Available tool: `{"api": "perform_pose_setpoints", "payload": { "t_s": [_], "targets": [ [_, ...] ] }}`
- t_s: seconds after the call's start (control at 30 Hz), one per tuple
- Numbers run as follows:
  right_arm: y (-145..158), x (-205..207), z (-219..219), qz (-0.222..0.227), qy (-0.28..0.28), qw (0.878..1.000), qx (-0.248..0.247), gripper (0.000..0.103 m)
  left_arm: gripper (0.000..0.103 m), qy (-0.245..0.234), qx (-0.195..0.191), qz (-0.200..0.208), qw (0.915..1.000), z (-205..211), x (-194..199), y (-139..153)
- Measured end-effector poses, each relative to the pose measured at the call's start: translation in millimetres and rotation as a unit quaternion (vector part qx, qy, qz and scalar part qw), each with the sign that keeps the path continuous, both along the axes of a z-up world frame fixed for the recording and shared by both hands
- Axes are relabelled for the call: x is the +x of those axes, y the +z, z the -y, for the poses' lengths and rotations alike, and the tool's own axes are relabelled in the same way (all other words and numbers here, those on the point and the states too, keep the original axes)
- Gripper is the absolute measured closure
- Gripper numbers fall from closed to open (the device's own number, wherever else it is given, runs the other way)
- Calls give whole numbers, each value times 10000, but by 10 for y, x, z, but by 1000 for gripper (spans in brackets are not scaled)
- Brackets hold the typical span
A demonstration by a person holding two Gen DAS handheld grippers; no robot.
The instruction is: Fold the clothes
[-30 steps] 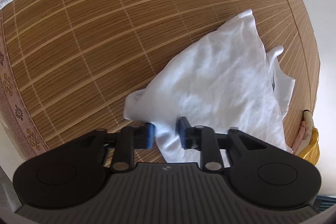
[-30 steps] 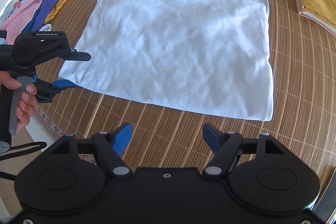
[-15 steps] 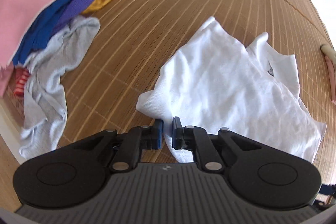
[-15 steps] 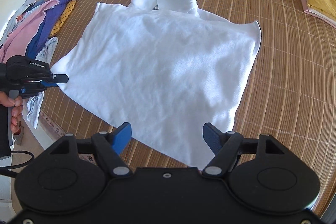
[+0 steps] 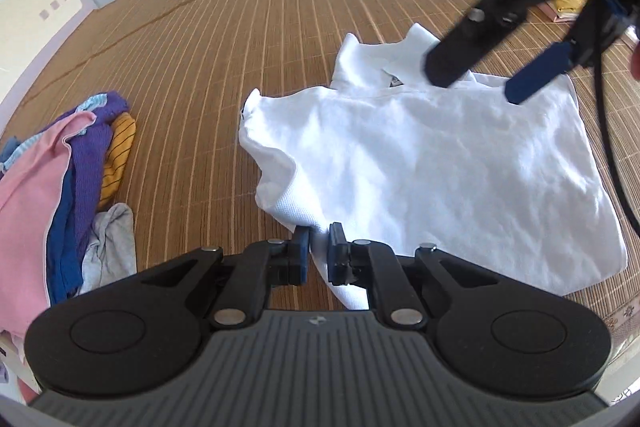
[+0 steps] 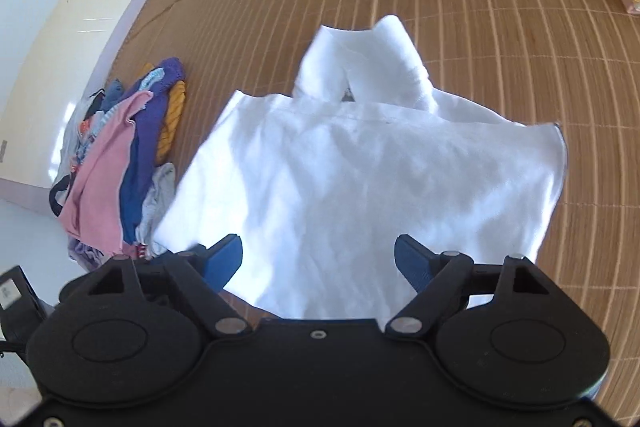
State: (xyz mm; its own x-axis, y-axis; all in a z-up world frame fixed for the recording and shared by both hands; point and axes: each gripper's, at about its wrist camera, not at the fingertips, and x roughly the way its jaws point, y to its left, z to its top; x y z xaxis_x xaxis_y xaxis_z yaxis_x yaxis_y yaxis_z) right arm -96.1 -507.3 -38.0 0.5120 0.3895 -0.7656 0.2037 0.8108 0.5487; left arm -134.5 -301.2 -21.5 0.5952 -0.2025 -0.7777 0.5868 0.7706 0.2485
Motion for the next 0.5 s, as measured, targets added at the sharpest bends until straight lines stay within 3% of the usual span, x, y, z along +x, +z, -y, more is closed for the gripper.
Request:
{"api": "perform_pose_setpoints", "payload": {
  "t_s": [0.17, 0.33, 0.5],
  "targets": [
    [128, 659, -454, -43, 946, 9955, 34, 19, 92, -277, -5, 114, 9996, -41, -47, -1],
    [-3, 1216, -847, -652, 1531, 9858, 220, 16, 92, -488, -33, 167, 9987, -71, -64, -7],
    [-255, 1563, -1345, -1507, 1873, 9666, -893, 14, 92, -818, -57, 243, 9963, -77, -105, -27]
  ]
}}
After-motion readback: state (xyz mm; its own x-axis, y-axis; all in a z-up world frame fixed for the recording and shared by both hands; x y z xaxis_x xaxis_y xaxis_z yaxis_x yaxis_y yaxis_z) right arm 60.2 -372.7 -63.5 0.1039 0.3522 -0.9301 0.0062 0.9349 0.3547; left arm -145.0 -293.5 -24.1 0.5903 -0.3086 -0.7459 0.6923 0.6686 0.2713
